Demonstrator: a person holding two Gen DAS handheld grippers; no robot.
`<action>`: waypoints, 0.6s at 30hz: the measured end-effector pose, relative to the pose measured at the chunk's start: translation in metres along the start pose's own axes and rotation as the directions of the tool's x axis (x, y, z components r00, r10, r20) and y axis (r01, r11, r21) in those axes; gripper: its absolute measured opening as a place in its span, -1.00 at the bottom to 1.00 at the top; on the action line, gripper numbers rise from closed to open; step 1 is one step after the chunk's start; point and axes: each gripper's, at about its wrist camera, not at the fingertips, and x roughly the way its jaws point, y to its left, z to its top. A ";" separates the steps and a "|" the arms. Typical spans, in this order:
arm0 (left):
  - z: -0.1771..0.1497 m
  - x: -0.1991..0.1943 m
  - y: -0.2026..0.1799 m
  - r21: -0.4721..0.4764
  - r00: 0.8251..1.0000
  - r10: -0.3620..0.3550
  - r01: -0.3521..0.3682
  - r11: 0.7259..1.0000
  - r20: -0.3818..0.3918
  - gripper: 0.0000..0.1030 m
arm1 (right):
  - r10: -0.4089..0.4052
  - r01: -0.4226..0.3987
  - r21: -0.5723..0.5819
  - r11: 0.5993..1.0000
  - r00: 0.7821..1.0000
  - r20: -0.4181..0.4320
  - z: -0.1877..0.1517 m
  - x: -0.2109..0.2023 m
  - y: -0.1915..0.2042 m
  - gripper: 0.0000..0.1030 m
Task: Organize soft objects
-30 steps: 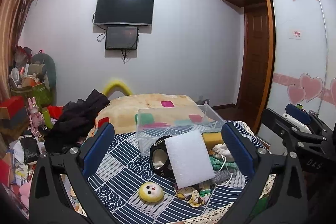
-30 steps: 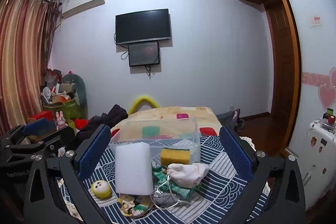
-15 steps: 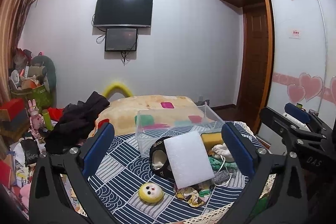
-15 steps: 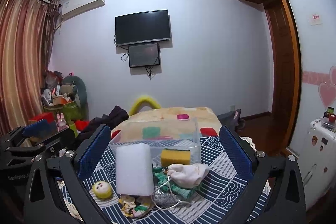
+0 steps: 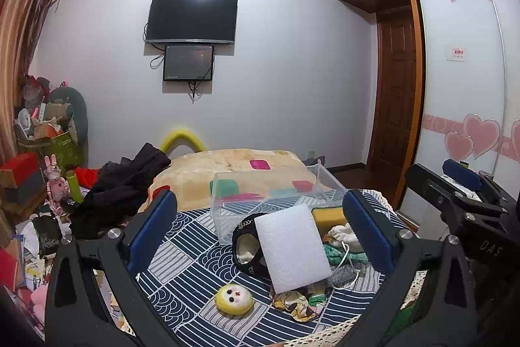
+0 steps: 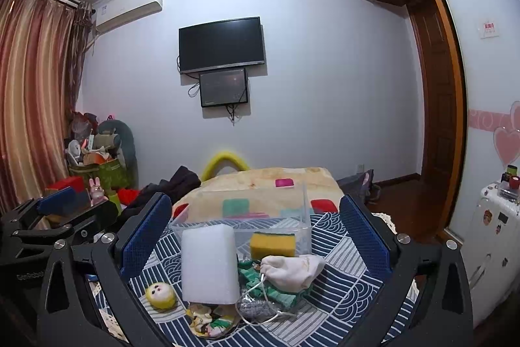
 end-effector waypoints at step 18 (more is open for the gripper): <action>0.000 -0.001 -0.001 0.002 1.000 -0.017 0.017 1.000 0.007 1.00 | 0.008 -0.008 0.000 1.000 1.000 0.002 0.000 -0.001 0.001 1.00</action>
